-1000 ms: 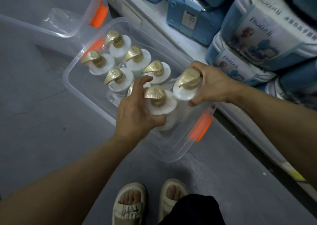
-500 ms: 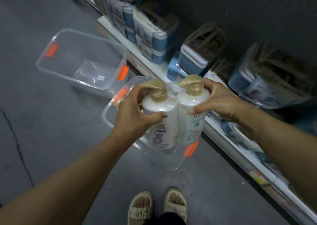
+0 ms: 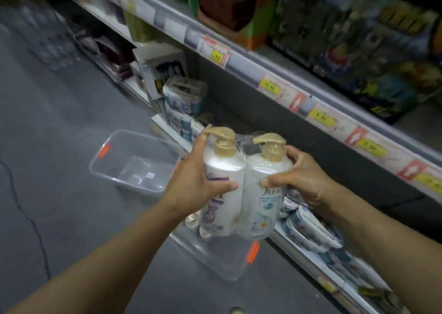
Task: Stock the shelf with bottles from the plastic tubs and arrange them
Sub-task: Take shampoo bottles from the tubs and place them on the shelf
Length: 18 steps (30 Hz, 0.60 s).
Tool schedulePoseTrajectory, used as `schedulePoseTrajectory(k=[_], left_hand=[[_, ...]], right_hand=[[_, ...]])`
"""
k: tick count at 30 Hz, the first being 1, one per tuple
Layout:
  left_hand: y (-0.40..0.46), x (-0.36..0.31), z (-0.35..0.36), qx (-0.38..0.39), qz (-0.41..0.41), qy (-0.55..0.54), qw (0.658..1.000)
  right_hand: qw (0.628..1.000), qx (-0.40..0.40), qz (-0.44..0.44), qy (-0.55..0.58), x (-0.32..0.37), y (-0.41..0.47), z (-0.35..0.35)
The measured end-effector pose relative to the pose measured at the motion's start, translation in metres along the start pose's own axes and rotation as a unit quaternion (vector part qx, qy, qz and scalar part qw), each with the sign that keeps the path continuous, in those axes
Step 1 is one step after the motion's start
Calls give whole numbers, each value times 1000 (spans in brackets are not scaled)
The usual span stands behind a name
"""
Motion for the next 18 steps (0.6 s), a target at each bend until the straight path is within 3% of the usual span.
schedulePoseTrajectory(k=[11,18], left_hand=[[5,-175,-31,64,63,11,996],[8,-283,-24,98,123,43,987]], right_hand=[[988,-128,-58,-69,146,-88,-73],[970,-215,-96,-56,216,-156,-129]])
Point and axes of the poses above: each hand's wrist, its own y-axis towards the middle knuckle, its own z-axis out of the palm, x = y × z, the point moved 1 cm from there along y, towards the middle knuckle, and after that the axes turned 15 degrees about -y, right-handed, at the moved point
